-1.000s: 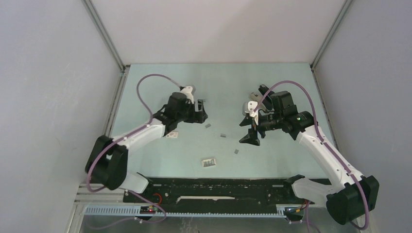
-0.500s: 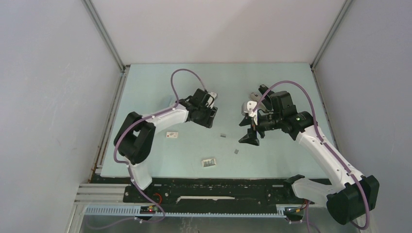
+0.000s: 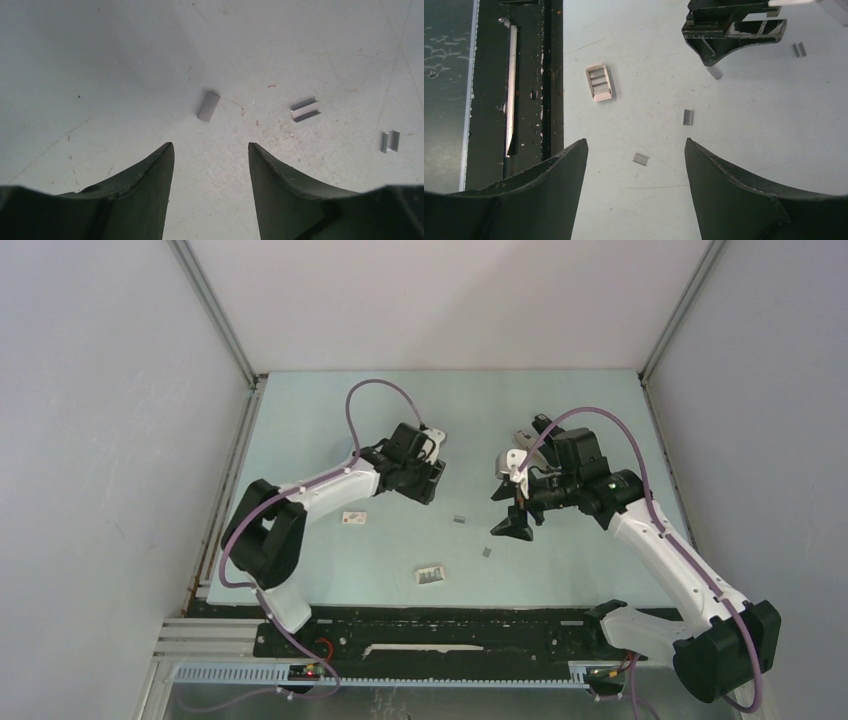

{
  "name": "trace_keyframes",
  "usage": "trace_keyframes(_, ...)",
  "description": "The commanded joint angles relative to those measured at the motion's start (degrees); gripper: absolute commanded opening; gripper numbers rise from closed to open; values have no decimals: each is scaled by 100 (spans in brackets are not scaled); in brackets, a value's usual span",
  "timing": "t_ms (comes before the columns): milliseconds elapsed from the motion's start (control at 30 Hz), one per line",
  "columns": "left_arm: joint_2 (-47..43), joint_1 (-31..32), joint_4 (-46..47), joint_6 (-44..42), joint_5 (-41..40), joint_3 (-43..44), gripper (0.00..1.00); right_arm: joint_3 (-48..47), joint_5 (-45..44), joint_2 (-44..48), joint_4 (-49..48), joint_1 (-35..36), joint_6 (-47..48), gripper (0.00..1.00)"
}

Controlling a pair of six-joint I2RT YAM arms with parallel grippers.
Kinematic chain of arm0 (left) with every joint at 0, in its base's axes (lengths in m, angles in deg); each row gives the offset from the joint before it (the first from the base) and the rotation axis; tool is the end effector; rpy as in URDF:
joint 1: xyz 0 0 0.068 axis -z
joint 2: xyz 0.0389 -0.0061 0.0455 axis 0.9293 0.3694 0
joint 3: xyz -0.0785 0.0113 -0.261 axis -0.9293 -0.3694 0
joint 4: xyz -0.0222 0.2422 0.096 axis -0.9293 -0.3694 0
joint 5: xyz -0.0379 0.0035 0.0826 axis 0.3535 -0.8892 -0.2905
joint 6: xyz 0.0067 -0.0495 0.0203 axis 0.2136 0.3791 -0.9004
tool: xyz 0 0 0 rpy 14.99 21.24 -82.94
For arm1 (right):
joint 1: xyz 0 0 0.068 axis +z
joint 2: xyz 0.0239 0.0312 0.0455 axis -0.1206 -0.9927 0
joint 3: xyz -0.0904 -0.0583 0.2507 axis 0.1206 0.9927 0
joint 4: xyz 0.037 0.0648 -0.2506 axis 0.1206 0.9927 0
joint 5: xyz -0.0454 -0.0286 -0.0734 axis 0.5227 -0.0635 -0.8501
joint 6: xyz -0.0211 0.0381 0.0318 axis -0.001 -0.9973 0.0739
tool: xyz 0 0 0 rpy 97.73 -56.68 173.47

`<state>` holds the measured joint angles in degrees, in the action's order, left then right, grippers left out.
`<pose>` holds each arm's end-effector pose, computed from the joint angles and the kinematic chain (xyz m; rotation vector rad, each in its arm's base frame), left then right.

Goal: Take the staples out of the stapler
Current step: Pick up the staple from the center of the board.

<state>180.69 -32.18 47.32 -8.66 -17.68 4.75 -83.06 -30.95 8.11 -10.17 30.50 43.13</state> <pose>0.2934 -0.2159 0.2044 0.6871 2.4793 -0.3302 0.1893 0.1128 0.3137 -1.5232 1.5339 0.8420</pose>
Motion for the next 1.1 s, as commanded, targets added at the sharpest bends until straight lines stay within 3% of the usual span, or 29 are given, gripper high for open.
trace_keyframes(0,-348,-24,429,-186,4,-170,62,26,-76,59,-116,51,-20,80)
trace_keyframes(700,-139,-19,607,-215,316,-247,72,16,-43,162,-107,69,-13,80)
trace_keyframes(1067,-69,-19,615,-170,278,-213,72,24,-71,167,-109,71,-13,80)
